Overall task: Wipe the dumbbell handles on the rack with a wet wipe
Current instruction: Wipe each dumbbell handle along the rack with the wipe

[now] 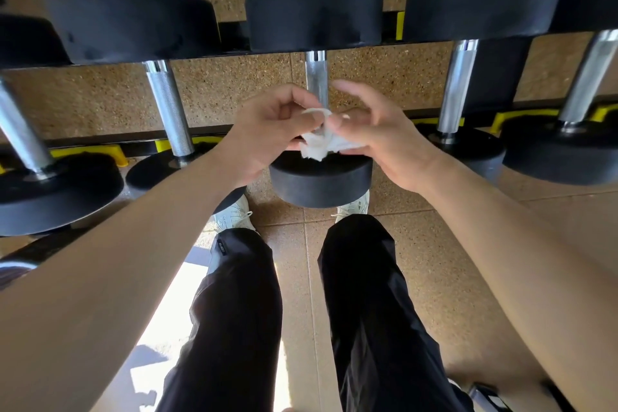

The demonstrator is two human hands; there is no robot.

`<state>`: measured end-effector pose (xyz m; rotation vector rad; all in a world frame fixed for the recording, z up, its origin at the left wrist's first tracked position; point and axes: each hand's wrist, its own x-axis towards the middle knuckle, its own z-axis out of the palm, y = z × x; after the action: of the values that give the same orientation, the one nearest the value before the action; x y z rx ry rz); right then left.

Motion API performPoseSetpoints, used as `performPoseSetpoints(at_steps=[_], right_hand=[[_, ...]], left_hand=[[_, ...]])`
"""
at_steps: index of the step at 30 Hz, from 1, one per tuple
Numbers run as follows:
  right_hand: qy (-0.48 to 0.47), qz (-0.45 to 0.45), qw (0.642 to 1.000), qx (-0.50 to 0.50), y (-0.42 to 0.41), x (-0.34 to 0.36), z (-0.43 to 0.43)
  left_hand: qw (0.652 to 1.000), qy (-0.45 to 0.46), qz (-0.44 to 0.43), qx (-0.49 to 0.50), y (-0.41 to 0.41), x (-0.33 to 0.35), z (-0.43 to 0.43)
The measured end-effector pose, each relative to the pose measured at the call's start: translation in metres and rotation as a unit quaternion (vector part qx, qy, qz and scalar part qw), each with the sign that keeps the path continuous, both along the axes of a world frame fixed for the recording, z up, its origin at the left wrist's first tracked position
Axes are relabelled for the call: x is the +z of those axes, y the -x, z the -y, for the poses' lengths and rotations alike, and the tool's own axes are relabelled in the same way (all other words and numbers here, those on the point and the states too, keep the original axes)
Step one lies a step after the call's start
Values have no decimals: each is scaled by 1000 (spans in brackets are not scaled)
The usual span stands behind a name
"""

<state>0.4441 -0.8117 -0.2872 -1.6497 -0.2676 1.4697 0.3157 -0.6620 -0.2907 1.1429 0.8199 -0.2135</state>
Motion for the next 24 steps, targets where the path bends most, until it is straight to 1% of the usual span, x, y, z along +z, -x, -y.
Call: performPoseSetpoints(at_steps=[1,3,5,6,8,9,11,12,13,14,15,16,17,18,19,20,22,23,24], right_hand=[[-7,25,999,29,2,0,-1],[14,58,998,26,5,-2,-2],[60,70,996,-11,2,-7,-1],[82,89,993,-9,0,-9,1],[113,132,984,26,-4,-12,4],[118,133,983,36,-7,-13,6],[110,92,989,18,-13,-12,10],[106,62,992,-6,-17,-10,12],[102,33,994,-33,-22,-10,15],[104,10,993,-56,-26,-10,17],[108,1,992,-70,-29,-11,19],[114,6,990,-76,-31,-13,20],[121,23,989,-79,-33,-15,21],[129,46,987,-86,-35,-16,22],[136,69,983,-105,-38,-18,22],[144,90,976,-134,-42,-19,22],[162,117,956,-213,-52,-22,25],[167,125,946,-249,-57,-24,25],[173,133,938,-270,-59,-28,24]], left_hand=[[1000,13,13,-8,-1,2,-1],[1000,24,15,-14,-3,5,-3],[1000,8,-6,-14,-4,3,-4],[1000,-1,-15,-16,-4,1,-4],[999,-24,-31,-35,-3,-5,-2],[997,-39,-39,-52,-1,-9,-2],[993,-67,-53,-83,2,-16,-4],[990,-90,-61,-94,3,-19,-5],[983,-134,-68,-107,5,-23,-7],[969,-201,-72,-127,5,-26,-8],[945,-281,-70,-152,4,-29,-7],[918,-352,-60,-172,2,-30,-5],[901,-393,-50,-174,-1,-31,-3],[899,-405,-46,-162,-4,-30,-2],[905,-397,-52,-146,-6,-32,-1],[919,-369,-62,-124,-7,-34,-2],[957,-269,-93,-53,-9,-38,-5],[970,-216,-111,-10,-9,-40,-7],[976,-171,-133,28,-9,-42,-9]])
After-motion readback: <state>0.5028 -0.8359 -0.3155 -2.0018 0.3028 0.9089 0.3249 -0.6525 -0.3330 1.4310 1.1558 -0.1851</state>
